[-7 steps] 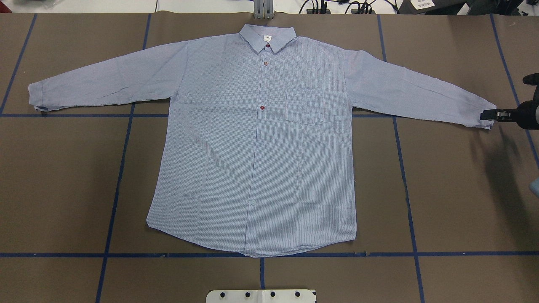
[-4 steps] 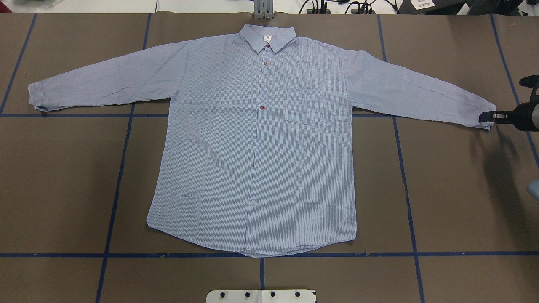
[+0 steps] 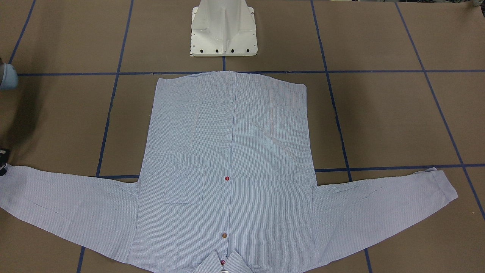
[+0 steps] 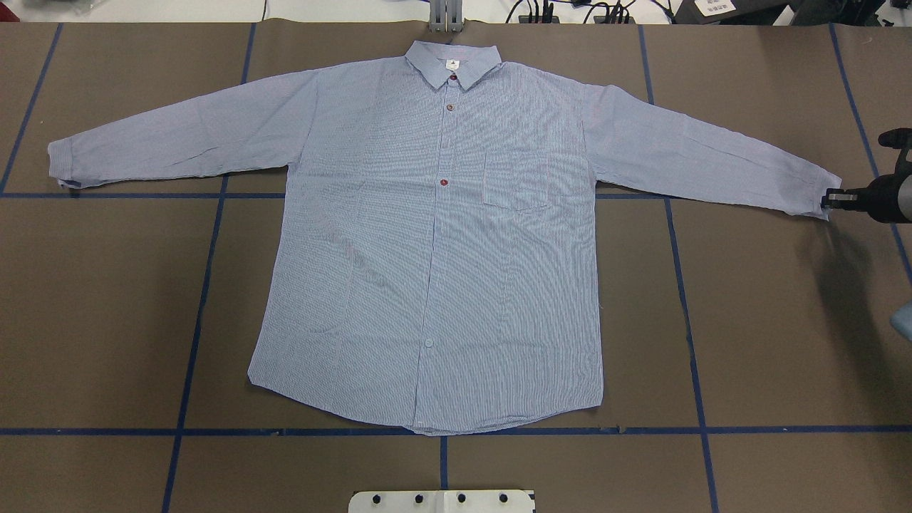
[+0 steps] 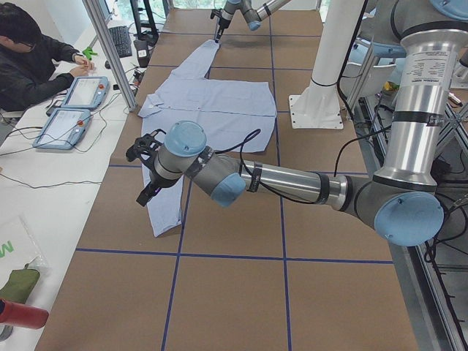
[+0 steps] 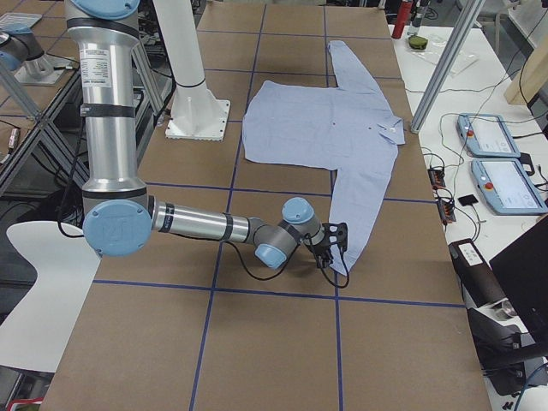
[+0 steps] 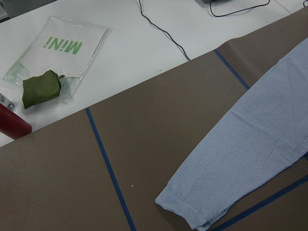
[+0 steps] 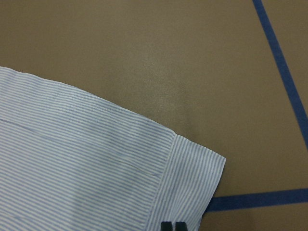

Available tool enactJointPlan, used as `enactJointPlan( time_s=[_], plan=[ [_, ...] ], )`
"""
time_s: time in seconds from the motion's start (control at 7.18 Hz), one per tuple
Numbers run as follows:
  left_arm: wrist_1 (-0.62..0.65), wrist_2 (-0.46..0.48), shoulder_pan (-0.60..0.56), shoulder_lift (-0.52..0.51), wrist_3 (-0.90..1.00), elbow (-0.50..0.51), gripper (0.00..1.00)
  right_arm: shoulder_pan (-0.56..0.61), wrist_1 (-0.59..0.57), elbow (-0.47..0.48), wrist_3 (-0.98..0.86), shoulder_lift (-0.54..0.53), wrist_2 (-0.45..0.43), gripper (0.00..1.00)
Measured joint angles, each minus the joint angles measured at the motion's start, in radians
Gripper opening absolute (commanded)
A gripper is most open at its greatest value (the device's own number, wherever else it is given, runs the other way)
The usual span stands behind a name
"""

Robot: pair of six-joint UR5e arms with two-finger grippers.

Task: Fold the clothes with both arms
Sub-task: 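Lower the right gripper to the sleeve cuff nearest it and grasp, then carry the grasped sleeve across the shirt body toward the other sleeve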

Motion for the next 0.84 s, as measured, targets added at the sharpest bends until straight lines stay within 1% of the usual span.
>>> enactJointPlan(
  time_s=[0.28, 0.56, 0.7, 0.84],
  plan=[
    [0.0, 0.001, 0.0, -0.001, 0.0, 0.0, 1.0, 0.0, 0.0, 0.006, 0.003, -0.001, 0.002, 0.0],
    [0.0, 0.0, 0.0, 0.0, 0.0, 0.0, 1.0, 0.007, -0.024, 0.065, 0.005, 0.009, 0.021, 0.0],
    [0.0, 0.0, 0.0, 0.0, 0.0, 0.0, 1.0, 0.02, -0.085, 0.111, 0.007, 0.044, 0.042, 0.0],
    [0.0, 0.0, 0.0, 0.0, 0.0, 0.0, 1.0, 0.029, -0.188, 0.151, 0.011, 0.116, 0.055, 0.0]
  ],
)
